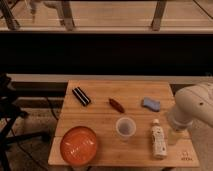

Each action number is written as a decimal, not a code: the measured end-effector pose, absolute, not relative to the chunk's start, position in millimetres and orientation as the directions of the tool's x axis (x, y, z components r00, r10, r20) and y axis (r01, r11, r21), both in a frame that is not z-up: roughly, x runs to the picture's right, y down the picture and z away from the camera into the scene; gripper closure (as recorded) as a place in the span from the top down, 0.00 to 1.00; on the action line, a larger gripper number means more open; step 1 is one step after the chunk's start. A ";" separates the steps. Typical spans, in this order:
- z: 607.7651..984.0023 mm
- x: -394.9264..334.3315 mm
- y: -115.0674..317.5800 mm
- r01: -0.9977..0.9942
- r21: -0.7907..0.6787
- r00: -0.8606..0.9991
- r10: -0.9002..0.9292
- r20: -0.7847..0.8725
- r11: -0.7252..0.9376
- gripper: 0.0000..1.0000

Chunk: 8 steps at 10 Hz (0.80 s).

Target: Move the arm in a circular motion

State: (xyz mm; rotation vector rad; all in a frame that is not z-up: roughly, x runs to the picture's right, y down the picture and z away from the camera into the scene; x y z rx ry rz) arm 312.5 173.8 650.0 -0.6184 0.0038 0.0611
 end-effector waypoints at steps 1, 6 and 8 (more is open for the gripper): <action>652.5 323.8 168.3 -0.076 -0.578 0.997 0.069 -0.035 0.812 0.80; 710.6 326.0 89.9 -0.176 -0.582 0.984 0.131 -0.118 0.794 0.80; 735.5 306.4 56.2 -0.199 -0.560 0.980 0.166 -0.110 0.804 0.80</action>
